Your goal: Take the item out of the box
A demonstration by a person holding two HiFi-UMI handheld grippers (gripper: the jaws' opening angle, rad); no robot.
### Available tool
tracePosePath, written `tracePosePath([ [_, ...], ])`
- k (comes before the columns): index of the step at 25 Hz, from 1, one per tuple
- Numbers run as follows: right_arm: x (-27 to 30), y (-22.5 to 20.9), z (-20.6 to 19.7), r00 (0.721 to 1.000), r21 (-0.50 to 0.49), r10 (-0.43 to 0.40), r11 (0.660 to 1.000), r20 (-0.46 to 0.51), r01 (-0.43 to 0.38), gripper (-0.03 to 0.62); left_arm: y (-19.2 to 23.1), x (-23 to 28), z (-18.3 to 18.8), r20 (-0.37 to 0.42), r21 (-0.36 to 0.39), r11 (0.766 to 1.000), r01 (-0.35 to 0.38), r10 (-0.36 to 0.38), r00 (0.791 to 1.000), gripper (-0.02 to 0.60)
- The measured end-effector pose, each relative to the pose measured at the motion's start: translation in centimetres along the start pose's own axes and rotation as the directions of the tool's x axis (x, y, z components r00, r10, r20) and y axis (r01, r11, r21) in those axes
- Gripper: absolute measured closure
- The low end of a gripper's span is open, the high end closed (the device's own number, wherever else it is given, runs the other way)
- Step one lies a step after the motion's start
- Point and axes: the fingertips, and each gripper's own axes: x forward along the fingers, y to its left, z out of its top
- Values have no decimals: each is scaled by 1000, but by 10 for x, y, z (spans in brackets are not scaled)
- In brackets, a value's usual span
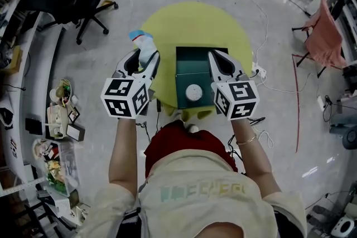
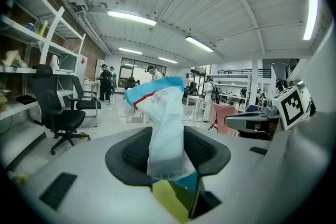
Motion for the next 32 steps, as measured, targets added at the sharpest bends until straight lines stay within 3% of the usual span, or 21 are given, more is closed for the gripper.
tracePosePath([
  [6, 1, 0, -3, 1000, 4, 9, 1000, -2, -9, 557, 10, -14, -6, 21, -33, 998, -50, 51, 998, 382],
  [11, 3, 2, -2, 1000, 10, 18, 1000, -1, -18, 557, 12, -22, -8, 30, -20, 996, -82, 82, 996, 382],
  [32, 1, 10, 0, 999, -30, 35, 999, 25, -34, 559, 11, -40, -17, 44, -56, 990, -129, 131, 990, 382],
])
